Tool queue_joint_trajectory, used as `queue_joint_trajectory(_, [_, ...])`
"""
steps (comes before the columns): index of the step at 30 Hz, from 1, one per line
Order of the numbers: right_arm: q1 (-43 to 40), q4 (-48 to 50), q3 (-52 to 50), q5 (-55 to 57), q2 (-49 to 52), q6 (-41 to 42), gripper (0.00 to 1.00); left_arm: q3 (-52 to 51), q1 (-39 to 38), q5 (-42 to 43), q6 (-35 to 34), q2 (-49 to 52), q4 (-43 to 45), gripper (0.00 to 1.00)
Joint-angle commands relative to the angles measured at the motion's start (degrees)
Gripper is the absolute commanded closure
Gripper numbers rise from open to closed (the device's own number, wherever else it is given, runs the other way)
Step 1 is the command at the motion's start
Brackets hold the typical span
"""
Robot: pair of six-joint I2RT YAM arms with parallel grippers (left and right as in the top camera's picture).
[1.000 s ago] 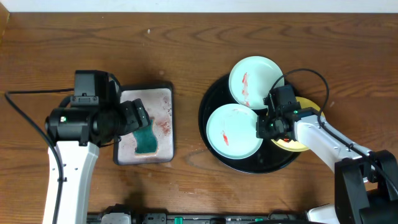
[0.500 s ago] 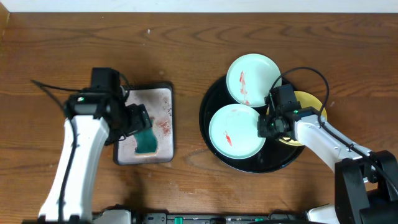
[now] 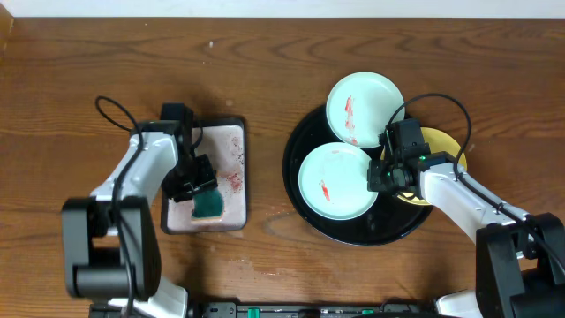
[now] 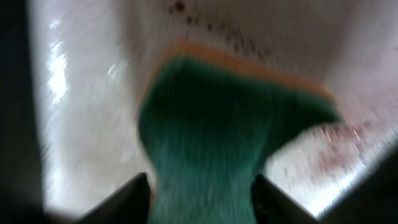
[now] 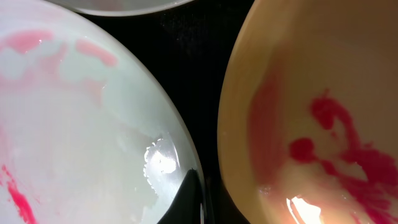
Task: Clean dirty plates on tray and stack at the side
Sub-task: 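Grasp the green sponge with the left gripper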
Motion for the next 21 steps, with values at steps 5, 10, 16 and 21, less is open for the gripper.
queue_joint_trajectory(5, [-0.9, 0.0, -0.7, 3.7, 1.1, 1.2, 0.99, 0.5, 0.2, -0.1, 0.4, 3.3, 2.6, 0.93])
queue_joint_trajectory(10, [-0.9, -0.8, -0.7, 3.7, 1.1, 1.2, 0.99, 7.1, 0.2, -0.1, 0.4, 1.6, -3.8, 0.92])
queue_joint_trajectory(16, [-0.9, -0.8, -0.7, 3.7, 1.1, 1.2, 0.99, 9.2, 0.2, -0.1, 0.4, -0.4, -8.7, 0.47])
queue_joint_trajectory(21, [-0.9, -0.8, -0.7, 3.7, 1.1, 1.2, 0.99, 2.2, -0.8, -0.1, 0.1, -0.3, -5.2, 0.45])
